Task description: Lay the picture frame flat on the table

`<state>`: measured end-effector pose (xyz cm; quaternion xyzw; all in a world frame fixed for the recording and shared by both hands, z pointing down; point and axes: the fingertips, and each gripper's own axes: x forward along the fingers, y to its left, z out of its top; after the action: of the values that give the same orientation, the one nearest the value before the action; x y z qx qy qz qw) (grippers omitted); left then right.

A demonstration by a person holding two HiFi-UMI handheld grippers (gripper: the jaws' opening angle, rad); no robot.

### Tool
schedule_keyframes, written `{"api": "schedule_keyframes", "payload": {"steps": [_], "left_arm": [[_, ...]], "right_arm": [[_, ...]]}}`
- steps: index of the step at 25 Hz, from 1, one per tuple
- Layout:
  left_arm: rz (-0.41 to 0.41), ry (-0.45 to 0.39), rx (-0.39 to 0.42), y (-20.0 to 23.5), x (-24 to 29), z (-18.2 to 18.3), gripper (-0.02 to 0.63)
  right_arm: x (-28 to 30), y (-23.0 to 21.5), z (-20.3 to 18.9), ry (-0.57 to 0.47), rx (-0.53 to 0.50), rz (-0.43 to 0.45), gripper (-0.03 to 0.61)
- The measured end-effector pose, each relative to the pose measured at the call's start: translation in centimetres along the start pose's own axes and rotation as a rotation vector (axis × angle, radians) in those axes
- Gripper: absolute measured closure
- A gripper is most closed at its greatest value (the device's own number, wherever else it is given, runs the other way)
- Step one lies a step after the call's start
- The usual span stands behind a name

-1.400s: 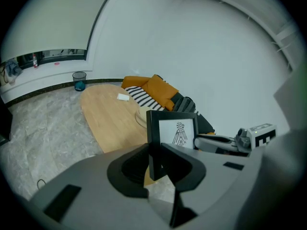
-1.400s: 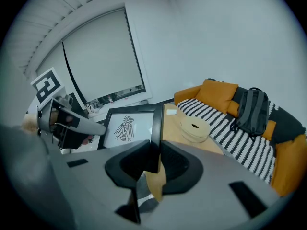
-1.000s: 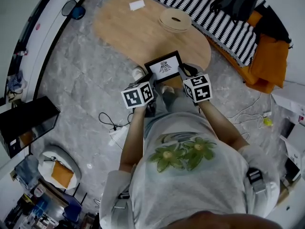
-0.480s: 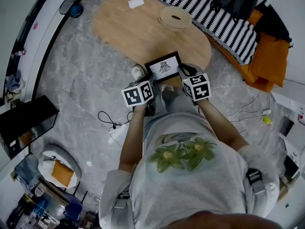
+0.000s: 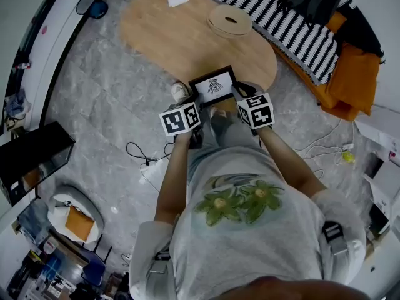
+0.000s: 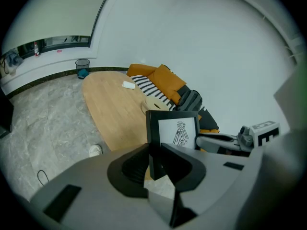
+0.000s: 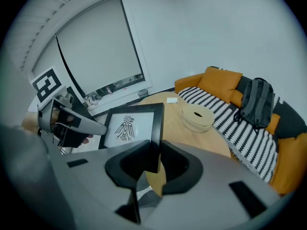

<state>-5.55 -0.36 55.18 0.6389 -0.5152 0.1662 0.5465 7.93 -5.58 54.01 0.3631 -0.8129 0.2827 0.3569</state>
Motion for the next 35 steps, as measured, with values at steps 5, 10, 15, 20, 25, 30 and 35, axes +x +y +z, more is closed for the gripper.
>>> {"api": "schedule_keyframes", "payload": {"steps": [5, 10, 15, 20, 25, 30, 35], "left_arm": [[0.017, 0.012, 0.006, 0.2, 0.5, -0.3, 0.529], [0.028, 0.028, 0.007, 0.7, 1.2, -0.6, 0.529], [0.039, 0.044, 0.001, 1.1, 2.1, -1.0, 0.529], [0.041, 0.061, -0.010, 1.8, 2.8, -1.2, 0.529], [0.042, 0.075, -0.014, 2.5, 3.3, -1.1, 0.529], [0.041, 0.086, -0.017, 3.0, 3.8, -1.1, 0.529], [0.044, 0.099, -0.020, 3.6, 4.3, -1.4, 0.529]], "right_arm": [[0.4, -0.2, -0.5, 0.017, 0.000, 0.000, 0.499], [1.3, -0.5, -1.2, 0.041, 0.011, 0.002, 0.499], [2.2, -0.8, -1.9, 0.063, 0.019, 0.002, 0.500], [2.9, -0.8, -2.2, 0.083, 0.018, 0.000, 0.500], [3.7, -0.8, -2.1, 0.095, 0.018, -0.002, 0.500], [4.4, -0.8, -2.3, 0.107, 0.020, -0.005, 0.500], [5.0, -0.8, -2.8, 0.120, 0.026, -0.006, 0.500]]}}
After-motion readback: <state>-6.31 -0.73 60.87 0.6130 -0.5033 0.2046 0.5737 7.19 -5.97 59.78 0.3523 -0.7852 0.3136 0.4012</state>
